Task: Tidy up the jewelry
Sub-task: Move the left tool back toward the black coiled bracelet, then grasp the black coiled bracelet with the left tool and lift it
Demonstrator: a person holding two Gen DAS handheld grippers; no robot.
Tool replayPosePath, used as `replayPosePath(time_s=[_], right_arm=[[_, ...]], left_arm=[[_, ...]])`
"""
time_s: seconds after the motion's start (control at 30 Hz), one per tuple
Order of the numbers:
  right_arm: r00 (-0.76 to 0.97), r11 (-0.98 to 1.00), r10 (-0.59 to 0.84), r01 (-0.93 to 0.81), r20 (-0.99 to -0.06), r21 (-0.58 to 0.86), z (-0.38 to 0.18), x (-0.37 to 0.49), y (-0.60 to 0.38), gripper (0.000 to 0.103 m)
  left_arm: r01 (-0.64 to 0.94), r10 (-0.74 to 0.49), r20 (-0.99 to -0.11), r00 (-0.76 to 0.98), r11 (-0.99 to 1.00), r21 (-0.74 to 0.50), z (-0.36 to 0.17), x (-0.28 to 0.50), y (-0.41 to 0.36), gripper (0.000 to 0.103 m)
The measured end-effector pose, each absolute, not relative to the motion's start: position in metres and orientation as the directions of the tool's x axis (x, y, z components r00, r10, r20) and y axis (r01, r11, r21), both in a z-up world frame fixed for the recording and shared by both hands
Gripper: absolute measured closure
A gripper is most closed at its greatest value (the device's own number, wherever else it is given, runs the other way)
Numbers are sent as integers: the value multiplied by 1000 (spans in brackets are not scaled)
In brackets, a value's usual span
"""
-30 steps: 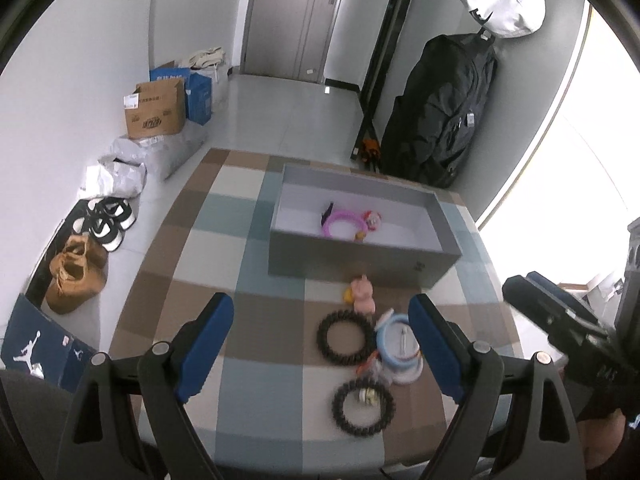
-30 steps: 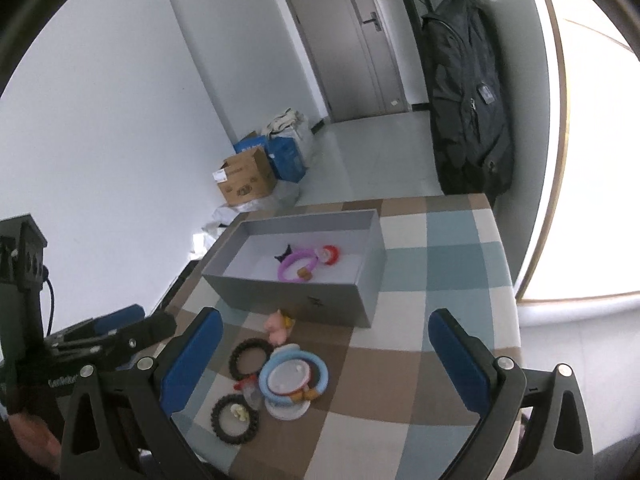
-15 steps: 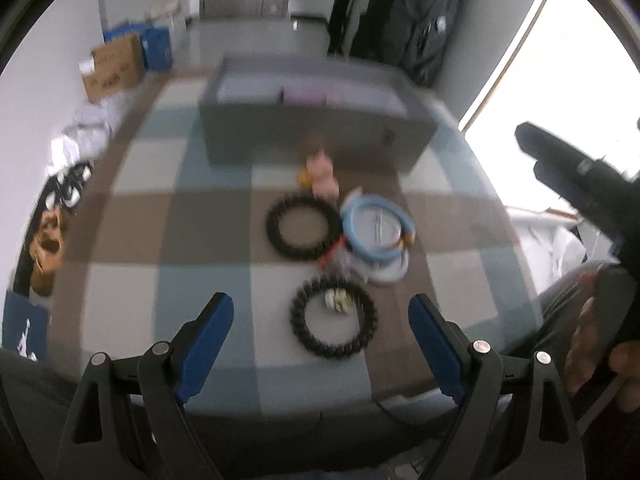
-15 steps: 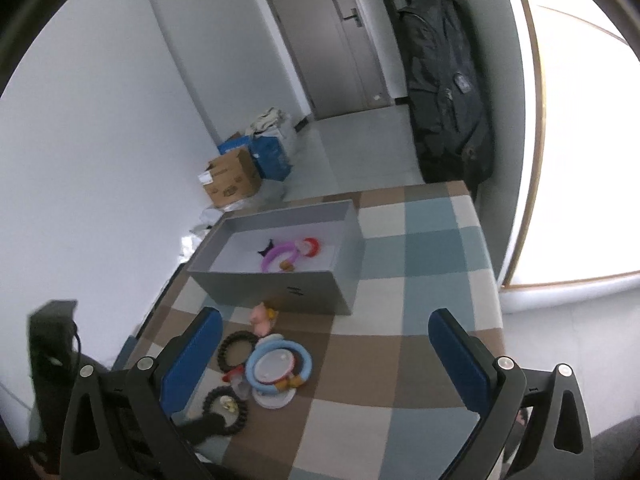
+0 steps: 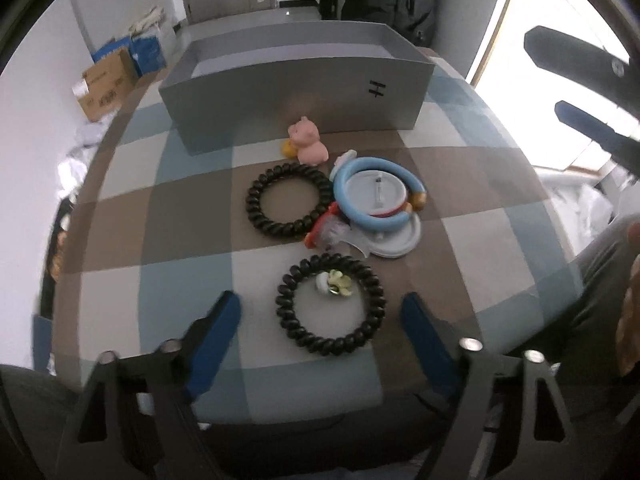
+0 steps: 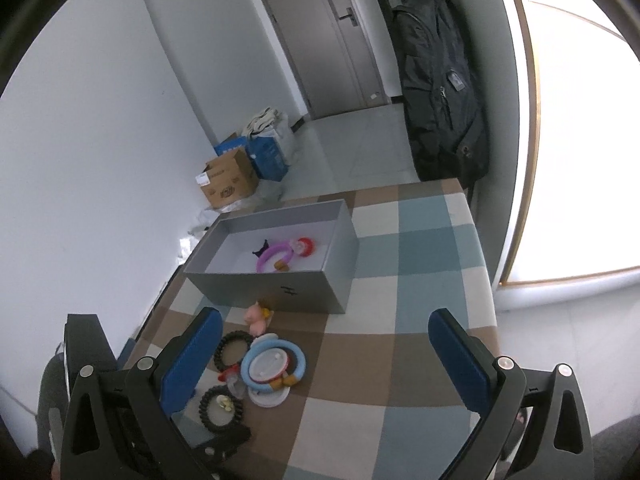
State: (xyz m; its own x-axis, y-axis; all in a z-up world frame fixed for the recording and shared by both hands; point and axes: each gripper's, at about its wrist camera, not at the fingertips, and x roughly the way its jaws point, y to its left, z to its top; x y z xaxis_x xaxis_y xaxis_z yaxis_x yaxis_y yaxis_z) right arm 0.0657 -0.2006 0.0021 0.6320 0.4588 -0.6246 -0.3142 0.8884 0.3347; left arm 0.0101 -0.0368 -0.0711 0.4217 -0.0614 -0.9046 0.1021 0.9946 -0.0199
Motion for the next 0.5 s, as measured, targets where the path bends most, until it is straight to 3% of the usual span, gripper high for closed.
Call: replayPosePath(time_s=[0.03,0.1,0.17,0.5], right_arm=[[632,888,459,-313,-625,336,2,66,-201,0],[632,889,457,-312,-625,335,2,66,-201,0],[632,890,455,-309,-628,334,2,66,-202,0],[627,894,447,-294,-638,338,0,68,-204,0]], left_arm=[[110,-72,-904,422,994,-28,-70,10,-38,35],[115,-76,-901,428,993,-29,-66,8,-40,52],[124,-91,-900,427,991,-42,-65,6,-39,59],[114,-279,-856,434,960,-255,-48,8,-20,63]])
